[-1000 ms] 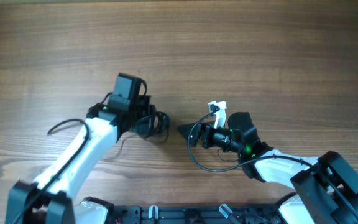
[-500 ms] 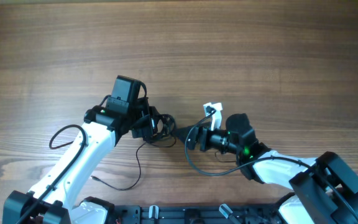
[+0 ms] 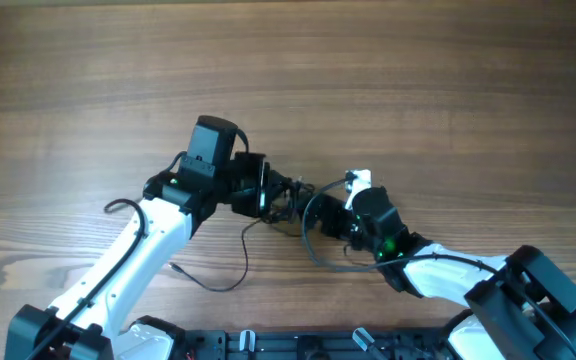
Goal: Untangle cables
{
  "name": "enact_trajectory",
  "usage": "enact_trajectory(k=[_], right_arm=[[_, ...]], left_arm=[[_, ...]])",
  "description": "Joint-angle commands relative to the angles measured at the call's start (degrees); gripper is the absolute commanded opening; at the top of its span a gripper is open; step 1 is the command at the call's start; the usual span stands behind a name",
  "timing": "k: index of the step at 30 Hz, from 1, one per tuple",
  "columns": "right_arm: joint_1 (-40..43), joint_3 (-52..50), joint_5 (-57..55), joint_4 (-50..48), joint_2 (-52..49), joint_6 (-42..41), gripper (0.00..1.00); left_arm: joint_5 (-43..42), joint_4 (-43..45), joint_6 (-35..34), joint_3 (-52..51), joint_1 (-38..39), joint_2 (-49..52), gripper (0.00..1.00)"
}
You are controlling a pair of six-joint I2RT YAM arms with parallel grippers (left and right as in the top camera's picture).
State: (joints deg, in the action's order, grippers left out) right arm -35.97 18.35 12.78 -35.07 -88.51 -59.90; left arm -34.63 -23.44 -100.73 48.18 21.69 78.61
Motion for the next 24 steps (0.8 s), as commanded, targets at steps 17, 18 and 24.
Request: enact_trajectory(k=[17,18,24], right_arm=[[10.8,-0.2,-6.2,3.2,-0.5,-13.0,1.0],[10.8,-0.2,-8.3,3.2,-0.5,-15.3,1.0],[10.8,-0.2,-13.8,4.7,-0.5,-24.9,1.0]], left_arm=[[13.7,-14.1,65.5,0.2,-1.5,-3.3,0.04],[14.0,-14.1,67.5,0.2,-0.3,-3.3,0.04],[21.3,-14.4,70.3,0.6,2.1,-9.3,0.04]])
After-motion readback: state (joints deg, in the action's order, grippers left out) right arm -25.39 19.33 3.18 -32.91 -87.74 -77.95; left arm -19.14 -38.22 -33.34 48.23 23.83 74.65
